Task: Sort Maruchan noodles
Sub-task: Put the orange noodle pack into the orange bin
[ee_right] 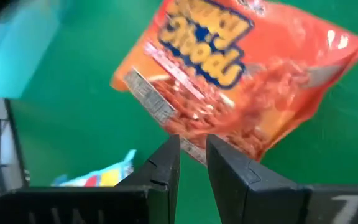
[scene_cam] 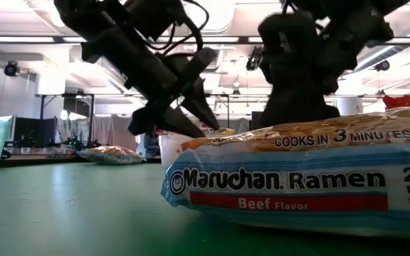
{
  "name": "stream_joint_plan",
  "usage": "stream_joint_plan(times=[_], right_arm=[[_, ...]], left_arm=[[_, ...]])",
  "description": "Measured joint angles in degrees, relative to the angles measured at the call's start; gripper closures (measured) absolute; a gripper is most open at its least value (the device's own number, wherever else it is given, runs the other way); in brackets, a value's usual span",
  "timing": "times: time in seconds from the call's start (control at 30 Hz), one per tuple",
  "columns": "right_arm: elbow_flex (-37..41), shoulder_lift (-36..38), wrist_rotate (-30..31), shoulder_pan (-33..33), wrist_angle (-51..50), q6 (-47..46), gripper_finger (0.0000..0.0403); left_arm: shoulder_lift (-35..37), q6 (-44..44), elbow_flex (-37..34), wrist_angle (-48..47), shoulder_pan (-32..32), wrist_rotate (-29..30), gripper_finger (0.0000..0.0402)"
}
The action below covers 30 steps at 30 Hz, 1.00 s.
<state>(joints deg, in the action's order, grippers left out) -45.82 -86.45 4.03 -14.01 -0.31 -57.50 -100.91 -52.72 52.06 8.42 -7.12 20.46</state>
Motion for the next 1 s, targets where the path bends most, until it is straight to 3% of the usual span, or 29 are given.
stream_joint_plan(times=[0.23, 0.37, 0.47, 0.63, 0.77, 1.0], right_arm=[[0.1, -5.8, -2.2, -0.2, 5.4, -1.0, 0.0335], [0.1, -8.4, -2.6, -0.3, 5.7, -0.4, 0.0335], [0.1, -9.4, -2.6, -0.1, 6.0, 0.9, 0.0335], [0.1, -10.7, -2.6, 0.4, 7.9, 2.7, 0.0335], [0.1, -11.1, -2.6, 1.2, 9.1, 3.9, 0.0335], [0.1, -11.1, -2.8, 1.7, 9.3, 5.1, 0.0335]], left_arm=[[3.6, 1.5, 0.0, -0.5, -0.8, -1.9, 0.0261], [4.7, -0.1, 0.0, -0.4, -5.1, -4.4, 0.0261], [4.2, -3.2, 0.1, 0.2, -8.4, -1.9, 0.0261], [1.0, -10.8, 0.0, 2.5, -12.8, 6.0, 0.0261], [-2.8, -14.5, 1.7, 6.1, -14.6, 7.0, 0.0261], [-10.4, -16.6, 8.1, 3.3, -15.7, 7.7, 0.0261]])
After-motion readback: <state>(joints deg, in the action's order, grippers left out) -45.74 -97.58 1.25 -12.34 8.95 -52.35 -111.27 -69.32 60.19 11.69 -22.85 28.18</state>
